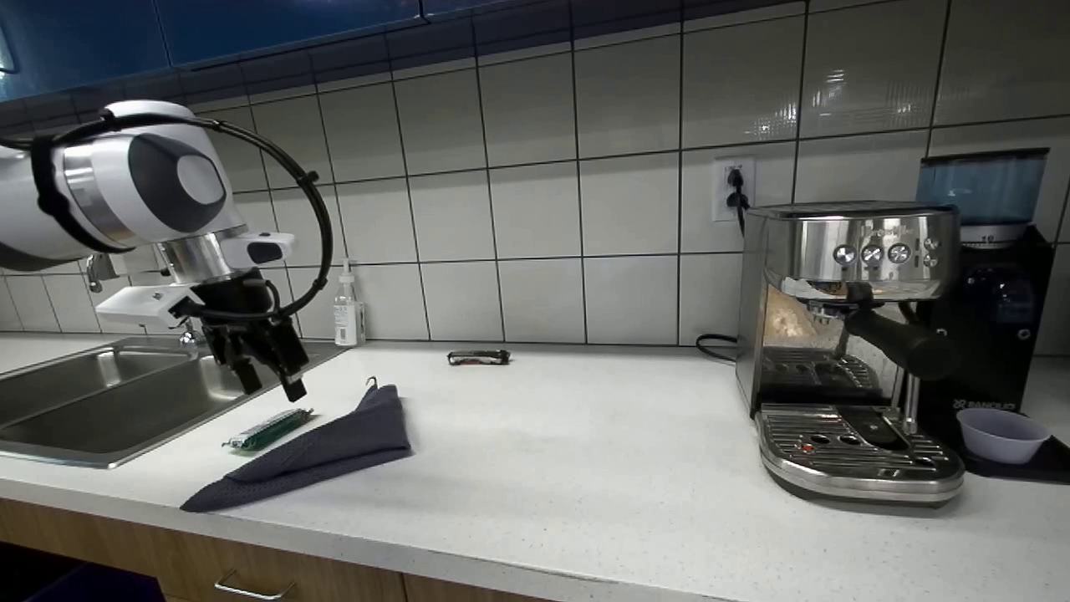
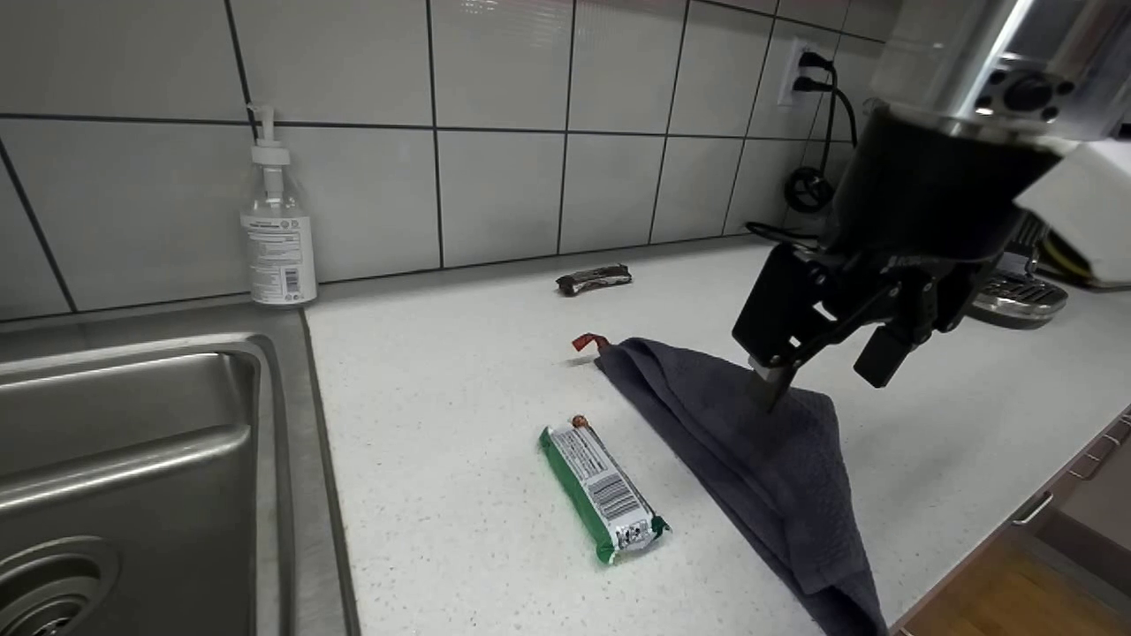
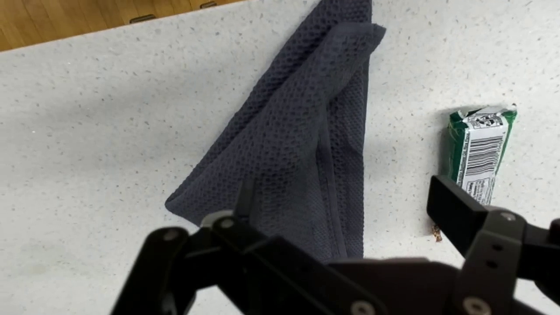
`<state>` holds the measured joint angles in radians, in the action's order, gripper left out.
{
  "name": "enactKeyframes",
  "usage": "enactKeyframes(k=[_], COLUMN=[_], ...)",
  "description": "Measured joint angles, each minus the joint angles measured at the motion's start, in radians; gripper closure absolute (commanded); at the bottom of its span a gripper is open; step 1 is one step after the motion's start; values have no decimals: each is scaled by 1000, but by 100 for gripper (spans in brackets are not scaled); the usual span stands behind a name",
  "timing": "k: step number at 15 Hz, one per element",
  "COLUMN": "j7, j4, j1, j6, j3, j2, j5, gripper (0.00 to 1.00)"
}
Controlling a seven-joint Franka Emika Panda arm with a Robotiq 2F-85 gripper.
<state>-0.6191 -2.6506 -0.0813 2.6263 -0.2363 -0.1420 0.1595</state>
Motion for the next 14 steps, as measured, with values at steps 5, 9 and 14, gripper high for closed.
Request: enactKeyframes(k=[5, 9, 14], j7=[2, 4, 12], j4=[0, 0, 0], j1=[3, 11, 34], j6=[2, 7, 19], j3=[36, 67, 104], j2=[-11, -21, -27], j5=[-1, -2, -2], gripper=[0, 0, 0])
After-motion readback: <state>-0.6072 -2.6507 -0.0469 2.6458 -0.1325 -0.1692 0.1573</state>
